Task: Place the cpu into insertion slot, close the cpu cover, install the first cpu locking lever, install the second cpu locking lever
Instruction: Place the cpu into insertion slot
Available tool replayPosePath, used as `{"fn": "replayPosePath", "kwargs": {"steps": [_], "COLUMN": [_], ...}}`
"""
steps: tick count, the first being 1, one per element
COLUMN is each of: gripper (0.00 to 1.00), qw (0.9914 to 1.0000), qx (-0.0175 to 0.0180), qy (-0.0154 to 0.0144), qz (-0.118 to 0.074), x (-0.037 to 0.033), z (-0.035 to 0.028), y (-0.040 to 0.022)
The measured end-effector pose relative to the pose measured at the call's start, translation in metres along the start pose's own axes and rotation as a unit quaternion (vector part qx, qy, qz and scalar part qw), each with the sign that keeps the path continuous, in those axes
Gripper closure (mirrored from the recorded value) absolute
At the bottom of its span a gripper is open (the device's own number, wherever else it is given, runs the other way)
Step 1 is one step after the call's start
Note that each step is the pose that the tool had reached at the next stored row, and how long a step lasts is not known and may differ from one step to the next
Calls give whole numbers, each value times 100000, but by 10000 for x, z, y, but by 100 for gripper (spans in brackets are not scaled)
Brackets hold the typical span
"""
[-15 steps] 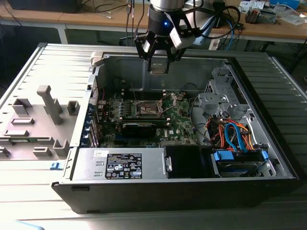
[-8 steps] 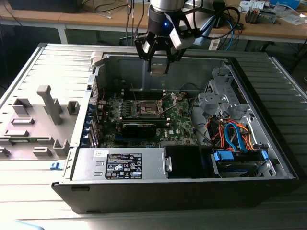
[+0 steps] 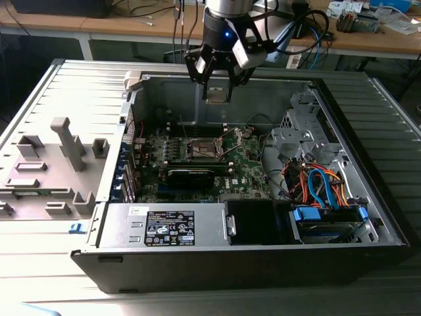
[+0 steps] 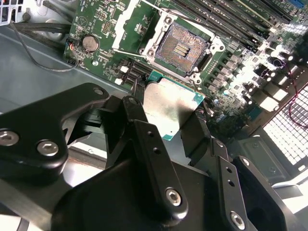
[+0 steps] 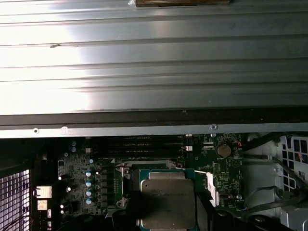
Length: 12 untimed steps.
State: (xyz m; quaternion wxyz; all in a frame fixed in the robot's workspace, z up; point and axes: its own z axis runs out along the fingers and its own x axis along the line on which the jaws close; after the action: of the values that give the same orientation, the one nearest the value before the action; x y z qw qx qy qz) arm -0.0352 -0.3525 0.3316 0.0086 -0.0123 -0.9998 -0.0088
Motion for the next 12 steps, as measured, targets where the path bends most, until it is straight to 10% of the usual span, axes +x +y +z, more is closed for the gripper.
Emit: {"fn": "replayPosePath", "kwargs": {"steps": [12], "gripper": [45], "qw": [100000], "qx": [0], "qy": [1], "qz": [2], "x": [0], "z": [21], "y": [0]}}
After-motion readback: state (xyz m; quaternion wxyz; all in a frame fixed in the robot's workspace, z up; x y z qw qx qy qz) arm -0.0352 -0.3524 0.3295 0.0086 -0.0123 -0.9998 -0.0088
